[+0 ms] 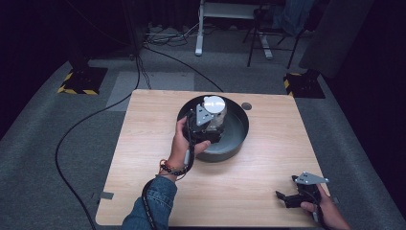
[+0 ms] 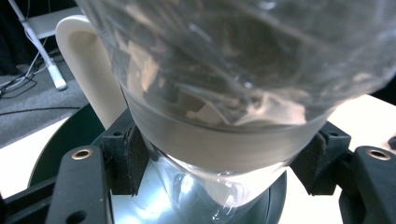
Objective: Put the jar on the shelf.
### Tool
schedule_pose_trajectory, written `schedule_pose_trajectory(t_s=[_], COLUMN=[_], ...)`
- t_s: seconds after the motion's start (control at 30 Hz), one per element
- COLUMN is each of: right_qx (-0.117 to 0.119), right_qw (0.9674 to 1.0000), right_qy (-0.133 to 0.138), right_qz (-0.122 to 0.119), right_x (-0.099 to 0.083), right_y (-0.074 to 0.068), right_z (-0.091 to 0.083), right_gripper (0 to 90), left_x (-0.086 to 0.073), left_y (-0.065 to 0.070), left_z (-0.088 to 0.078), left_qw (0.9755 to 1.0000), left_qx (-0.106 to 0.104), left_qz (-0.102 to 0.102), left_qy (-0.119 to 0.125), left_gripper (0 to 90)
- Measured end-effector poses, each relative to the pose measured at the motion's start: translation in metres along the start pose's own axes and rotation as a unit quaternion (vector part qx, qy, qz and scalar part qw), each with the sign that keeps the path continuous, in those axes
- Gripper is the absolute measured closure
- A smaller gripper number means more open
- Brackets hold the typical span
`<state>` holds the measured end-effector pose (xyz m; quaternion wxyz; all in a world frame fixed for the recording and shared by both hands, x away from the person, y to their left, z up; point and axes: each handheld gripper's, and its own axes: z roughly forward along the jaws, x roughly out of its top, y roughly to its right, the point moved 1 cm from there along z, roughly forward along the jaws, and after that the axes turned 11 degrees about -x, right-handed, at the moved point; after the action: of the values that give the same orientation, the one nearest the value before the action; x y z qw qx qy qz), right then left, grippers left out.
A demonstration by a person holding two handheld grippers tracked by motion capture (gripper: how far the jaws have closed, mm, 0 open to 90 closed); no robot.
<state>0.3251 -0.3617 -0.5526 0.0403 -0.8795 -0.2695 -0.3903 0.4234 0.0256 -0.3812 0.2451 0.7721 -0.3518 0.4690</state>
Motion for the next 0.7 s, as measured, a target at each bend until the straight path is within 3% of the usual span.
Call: schedule_pose_trajectory(t_s=[0.37,0.7], right_qx=[0.001,0.001], right_qw=[1.0000,1.0000], right_qy=[0.000,0.000], right_qz=[0.000,-0.001], right_x=[0.000,0.000], right_y=[0.000,0.000], right_z=[0.000,0.000], right_gripper=[0.2,0.2], left_x=[0.013,0.010], left_y=[0.004,0.003], left_z=[0.024,0.037], left_qw=[1.0000,0.9999], left_qx=[0.001,-0.001], left_qz=[0.003,-0.008], left_qy=[-0.004,-0.013], left_gripper=[30.3,30.3])
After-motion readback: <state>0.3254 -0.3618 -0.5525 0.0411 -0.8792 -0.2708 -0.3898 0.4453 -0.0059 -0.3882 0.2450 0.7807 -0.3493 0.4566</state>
